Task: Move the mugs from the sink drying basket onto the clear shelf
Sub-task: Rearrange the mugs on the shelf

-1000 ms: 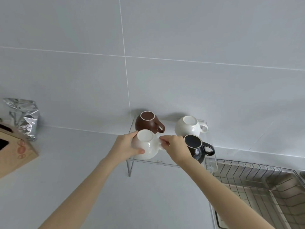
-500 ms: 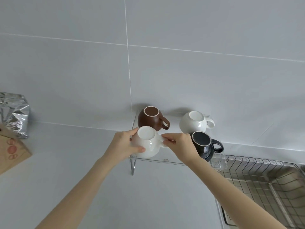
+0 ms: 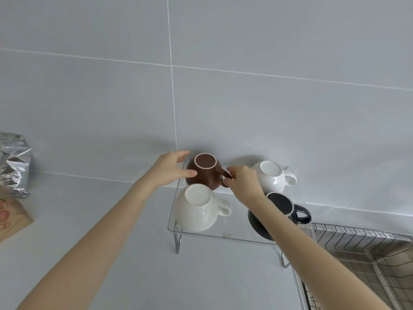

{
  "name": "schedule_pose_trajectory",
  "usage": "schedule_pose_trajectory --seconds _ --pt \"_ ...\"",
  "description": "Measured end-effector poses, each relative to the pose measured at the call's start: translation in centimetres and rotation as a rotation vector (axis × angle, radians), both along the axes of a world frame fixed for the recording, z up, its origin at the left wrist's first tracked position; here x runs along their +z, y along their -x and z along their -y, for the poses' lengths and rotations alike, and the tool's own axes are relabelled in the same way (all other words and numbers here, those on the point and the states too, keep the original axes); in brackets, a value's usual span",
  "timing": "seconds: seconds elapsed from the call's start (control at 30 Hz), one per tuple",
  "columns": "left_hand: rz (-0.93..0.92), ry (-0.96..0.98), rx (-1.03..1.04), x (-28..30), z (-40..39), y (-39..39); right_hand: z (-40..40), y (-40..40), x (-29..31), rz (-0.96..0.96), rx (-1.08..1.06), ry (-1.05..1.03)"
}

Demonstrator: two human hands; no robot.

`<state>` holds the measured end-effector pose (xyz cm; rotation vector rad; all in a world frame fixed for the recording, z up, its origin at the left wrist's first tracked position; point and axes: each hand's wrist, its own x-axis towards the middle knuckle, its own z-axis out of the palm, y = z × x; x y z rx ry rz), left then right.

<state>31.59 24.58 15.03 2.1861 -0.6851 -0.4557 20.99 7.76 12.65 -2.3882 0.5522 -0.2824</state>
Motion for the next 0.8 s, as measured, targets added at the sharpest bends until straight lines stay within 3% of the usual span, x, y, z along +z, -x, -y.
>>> schedule_pose_trajectory --seconds 0.23,0.47,0.8 --pt "0.065 0.043 -0.071 -2.4 2.4 -0.9 1.6 -1.1 -1.3 0.012 0.046 -0.05" --pt "0.245 0.057 0.051 -2.9 2.4 0.2 2.6 -2.5 -0.5 0.037 0.047 -0.131" --pt "0.303 0.005 0.115 -3.2 3.0 0.4 3.2 -3.0 -0.4 0.031 0.055 -0.118"
